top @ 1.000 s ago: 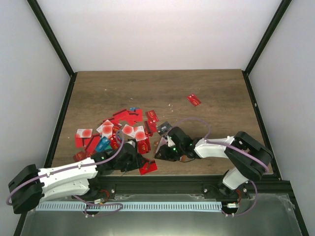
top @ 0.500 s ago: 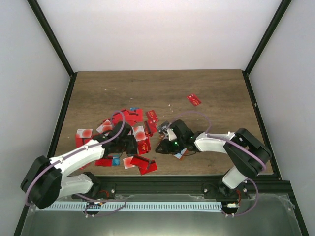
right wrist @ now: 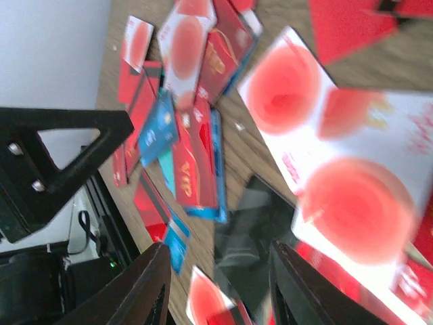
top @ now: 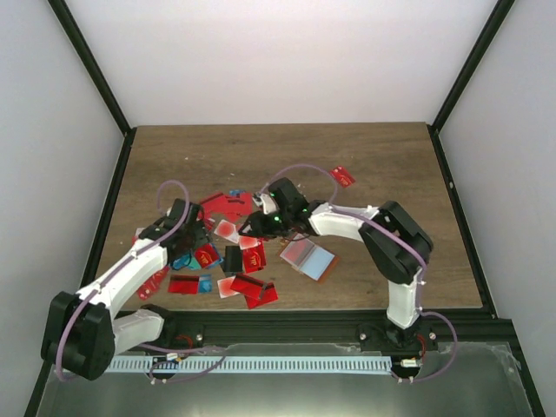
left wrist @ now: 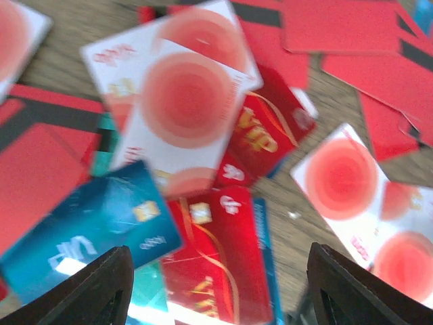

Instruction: Put the credit cards into the card holder

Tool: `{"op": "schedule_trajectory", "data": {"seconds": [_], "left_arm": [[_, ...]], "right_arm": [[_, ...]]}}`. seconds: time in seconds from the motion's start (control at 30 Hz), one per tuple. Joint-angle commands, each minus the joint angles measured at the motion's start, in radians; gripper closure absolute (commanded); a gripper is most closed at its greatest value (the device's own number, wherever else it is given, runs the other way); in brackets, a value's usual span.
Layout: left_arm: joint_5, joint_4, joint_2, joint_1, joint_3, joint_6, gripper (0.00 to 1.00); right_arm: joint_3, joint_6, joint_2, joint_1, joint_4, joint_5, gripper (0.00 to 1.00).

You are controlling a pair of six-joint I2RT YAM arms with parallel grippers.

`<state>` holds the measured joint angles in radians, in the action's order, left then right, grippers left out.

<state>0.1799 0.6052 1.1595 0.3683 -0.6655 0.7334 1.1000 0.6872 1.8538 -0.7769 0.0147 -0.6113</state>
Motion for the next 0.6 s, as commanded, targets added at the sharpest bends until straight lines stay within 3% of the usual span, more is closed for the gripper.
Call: {"op": "schedule_trajectory", "data": {"seconds": [0.0,0.27,0.4,0.57], "left_arm": [[0.093,0.015,-0.08,-0.075,0.069,0.089,0.27],[0.117,-0.112,-0.214,-0.309,0.231,0.124,0.25],[0.045,-0.213,-0.137,-0.374,0.259,0.09,0.25],[-0.113,-0.314,0.035,-0.372,0.266,0.054,0.26]], "right_arm": [[0.176,-0.019,0.114,-0.037,0.002,-0.062,0.58],[0.437,-0.032,0.335,-0.077,0.055,-0.08,0.58],[0.448,-0.045,0.35,-0.078,0.074,-0.077,0.58],[0.361,-0.051,0.3,-0.069,0.059,-0.048,0.58]]}}
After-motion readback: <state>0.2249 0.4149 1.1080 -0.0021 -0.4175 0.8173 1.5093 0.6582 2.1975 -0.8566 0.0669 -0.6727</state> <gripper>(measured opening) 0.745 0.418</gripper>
